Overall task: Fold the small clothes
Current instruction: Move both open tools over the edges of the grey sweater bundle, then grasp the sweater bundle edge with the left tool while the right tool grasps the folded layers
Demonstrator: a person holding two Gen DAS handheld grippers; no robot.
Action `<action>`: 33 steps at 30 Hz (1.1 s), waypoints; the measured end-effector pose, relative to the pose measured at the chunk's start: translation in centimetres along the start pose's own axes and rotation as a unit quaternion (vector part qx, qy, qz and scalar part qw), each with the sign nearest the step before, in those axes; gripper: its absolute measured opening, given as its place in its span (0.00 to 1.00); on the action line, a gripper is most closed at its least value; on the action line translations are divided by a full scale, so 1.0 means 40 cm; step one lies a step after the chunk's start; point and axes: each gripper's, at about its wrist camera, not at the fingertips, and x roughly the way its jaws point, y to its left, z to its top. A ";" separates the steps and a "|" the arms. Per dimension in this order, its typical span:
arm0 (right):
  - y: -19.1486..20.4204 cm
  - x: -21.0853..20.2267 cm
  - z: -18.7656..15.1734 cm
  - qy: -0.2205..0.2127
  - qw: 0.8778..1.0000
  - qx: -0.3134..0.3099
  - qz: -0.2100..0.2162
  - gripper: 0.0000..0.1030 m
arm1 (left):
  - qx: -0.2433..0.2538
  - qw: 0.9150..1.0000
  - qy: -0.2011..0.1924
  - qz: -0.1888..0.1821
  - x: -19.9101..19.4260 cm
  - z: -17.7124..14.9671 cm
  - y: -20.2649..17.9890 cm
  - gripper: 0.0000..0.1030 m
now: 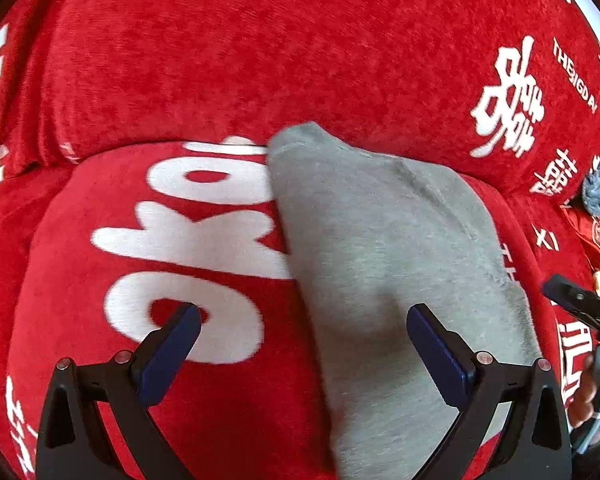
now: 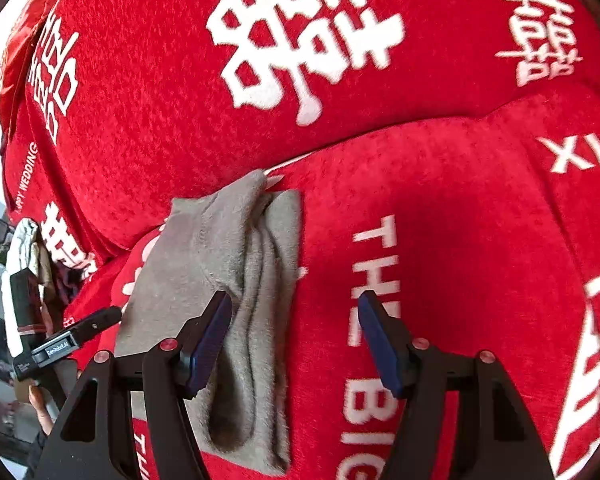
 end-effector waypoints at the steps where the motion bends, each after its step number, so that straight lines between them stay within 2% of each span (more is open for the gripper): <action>1: 0.004 0.013 0.003 0.006 1.000 -0.001 0.008 0.67 | 0.004 1.000 0.008 -0.005 0.011 0.002 -0.012 1.00; 6: 0.034 0.118 0.017 0.047 0.998 0.003 0.041 0.67 | 0.015 0.998 0.051 -0.035 0.075 0.011 -0.061 1.00; 9: 0.048 0.177 0.017 0.077 0.996 0.003 0.047 0.70 | -0.016 0.994 0.081 -0.077 0.116 0.023 -0.056 1.00; 11: 0.053 0.195 0.017 0.072 0.996 0.003 0.047 0.70 | -0.042 0.990 0.093 -0.097 0.139 0.029 -0.048 1.00; 13: 0.057 0.209 0.021 0.071 0.996 0.004 0.053 0.70 | -0.038 0.991 0.086 -0.097 0.138 0.033 -0.058 0.95; 14: 0.061 0.212 0.018 0.071 0.996 0.001 0.056 0.67 | -0.032 0.992 0.082 -0.091 0.135 0.034 -0.068 0.89; 15: 0.070 0.215 0.015 0.073 0.996 -0.010 0.056 0.57 | -0.027 0.993 0.078 -0.086 0.130 0.032 -0.074 0.85; 17: 0.092 0.211 0.011 0.072 0.996 -0.040 0.046 0.49 | -0.011 0.995 0.064 -0.071 0.111 0.031 -0.093 0.70; 18: 0.100 0.206 0.011 0.068 0.996 -0.048 0.045 0.45 | -0.004 0.996 0.058 -0.066 0.103 0.032 -0.099 0.66; 20: 0.127 0.188 0.007 0.056 0.995 -0.072 0.031 0.42 | 0.013 0.998 0.045 -0.052 0.081 0.032 -0.120 0.53; 22: 0.159 0.172 0.000 0.042 0.994 -0.095 0.013 0.40 | 0.029 0.998 0.037 -0.037 0.068 0.037 -0.137 0.47; 26: 0.219 0.131 -0.012 0.018 0.992 -0.125 -0.009 0.39 | 0.054 0.998 0.021 -0.016 0.032 0.027 -0.164 0.45; 33: 0.292 0.062 -0.035 -0.010 0.988 -0.155 -0.024 0.38 | 0.051 0.998 0.007 -0.021 -0.037 0.004 -0.166 0.45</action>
